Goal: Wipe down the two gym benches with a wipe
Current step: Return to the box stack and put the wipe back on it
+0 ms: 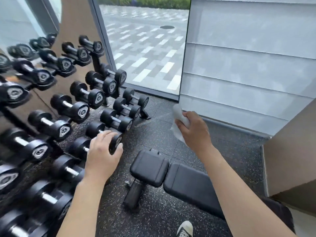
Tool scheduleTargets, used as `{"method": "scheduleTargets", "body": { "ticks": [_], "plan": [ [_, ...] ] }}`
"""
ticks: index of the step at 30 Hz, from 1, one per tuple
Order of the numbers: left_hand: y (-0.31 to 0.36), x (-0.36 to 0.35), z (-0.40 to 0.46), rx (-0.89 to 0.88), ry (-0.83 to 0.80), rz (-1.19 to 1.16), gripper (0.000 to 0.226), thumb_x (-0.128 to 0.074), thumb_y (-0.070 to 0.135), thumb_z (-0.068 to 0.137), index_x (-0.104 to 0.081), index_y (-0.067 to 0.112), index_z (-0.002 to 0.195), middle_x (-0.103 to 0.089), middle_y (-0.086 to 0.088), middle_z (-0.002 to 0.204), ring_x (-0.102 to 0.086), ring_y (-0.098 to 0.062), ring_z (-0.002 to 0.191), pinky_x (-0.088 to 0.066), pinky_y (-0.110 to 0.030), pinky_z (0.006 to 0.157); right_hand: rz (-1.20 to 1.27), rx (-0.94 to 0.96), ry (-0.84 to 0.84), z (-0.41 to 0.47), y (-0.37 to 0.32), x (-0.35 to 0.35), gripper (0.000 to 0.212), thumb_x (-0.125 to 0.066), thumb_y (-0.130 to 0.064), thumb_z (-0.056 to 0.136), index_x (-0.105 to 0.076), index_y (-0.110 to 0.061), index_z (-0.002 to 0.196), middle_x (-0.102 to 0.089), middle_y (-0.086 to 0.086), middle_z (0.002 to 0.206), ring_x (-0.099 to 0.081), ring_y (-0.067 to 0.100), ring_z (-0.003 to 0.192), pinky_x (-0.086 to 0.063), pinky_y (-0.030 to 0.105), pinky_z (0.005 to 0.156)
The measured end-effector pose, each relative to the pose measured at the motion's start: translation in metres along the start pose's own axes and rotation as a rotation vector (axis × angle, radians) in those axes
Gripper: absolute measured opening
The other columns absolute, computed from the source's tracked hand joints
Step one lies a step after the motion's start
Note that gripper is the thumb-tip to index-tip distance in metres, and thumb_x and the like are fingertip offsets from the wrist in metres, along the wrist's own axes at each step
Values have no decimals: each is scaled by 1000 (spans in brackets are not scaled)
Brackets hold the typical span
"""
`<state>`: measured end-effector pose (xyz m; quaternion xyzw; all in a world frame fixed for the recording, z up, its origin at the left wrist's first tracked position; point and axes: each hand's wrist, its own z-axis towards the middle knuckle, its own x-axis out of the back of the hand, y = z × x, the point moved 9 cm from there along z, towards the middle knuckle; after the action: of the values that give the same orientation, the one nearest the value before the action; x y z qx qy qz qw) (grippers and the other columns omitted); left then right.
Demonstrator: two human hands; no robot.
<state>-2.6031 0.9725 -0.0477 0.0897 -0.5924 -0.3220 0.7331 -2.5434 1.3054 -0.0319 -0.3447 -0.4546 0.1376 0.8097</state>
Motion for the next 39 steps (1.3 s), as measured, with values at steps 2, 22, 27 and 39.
{"method": "scheduleTargets", "body": {
  "ticks": [2, 22, 27, 39],
  "plan": [
    [-43, 44, -38, 76, 43, 18, 40, -66, 32, 93, -69, 16, 129, -62, -4, 139, -55, -32, 128, -44, -49, 111, 26, 44, -64, -26, -45, -35, 21, -69, -33, 97, -65, -17, 109, -63, -5, 95, -58, 18, 83, -37, 29, 69],
    [-321, 390, -489, 830, 581, 264, 37, -70, 23, 94, -68, 18, 130, -60, 0, 138, -51, -23, 128, -42, -41, 113, 268, 725, -730, -355, -506, -333, 23, -63, -42, 97, -62, -21, 107, -56, -15, 99, -57, 12, 87, -40, 30, 70],
    [-370, 421, -560, 1007, 655, 297, 34, -70, 25, 95, -69, 19, 129, -60, 0, 138, -52, -24, 128, -41, -40, 111, 309, 850, -833, -417, -582, -393, 27, -64, -42, 97, -64, -21, 114, -56, -16, 101, -55, 11, 86, -40, 29, 68],
    [-503, 512, -596, 1234, 771, 312, 34, -65, 29, 99, -66, 24, 133, -54, 7, 143, -46, -18, 134, -36, -35, 115, 367, 993, -1069, -491, -743, -573, 26, -62, -45, 97, -62, -23, 112, -56, -16, 103, -55, 11, 89, -39, 30, 72]
  ]
}}
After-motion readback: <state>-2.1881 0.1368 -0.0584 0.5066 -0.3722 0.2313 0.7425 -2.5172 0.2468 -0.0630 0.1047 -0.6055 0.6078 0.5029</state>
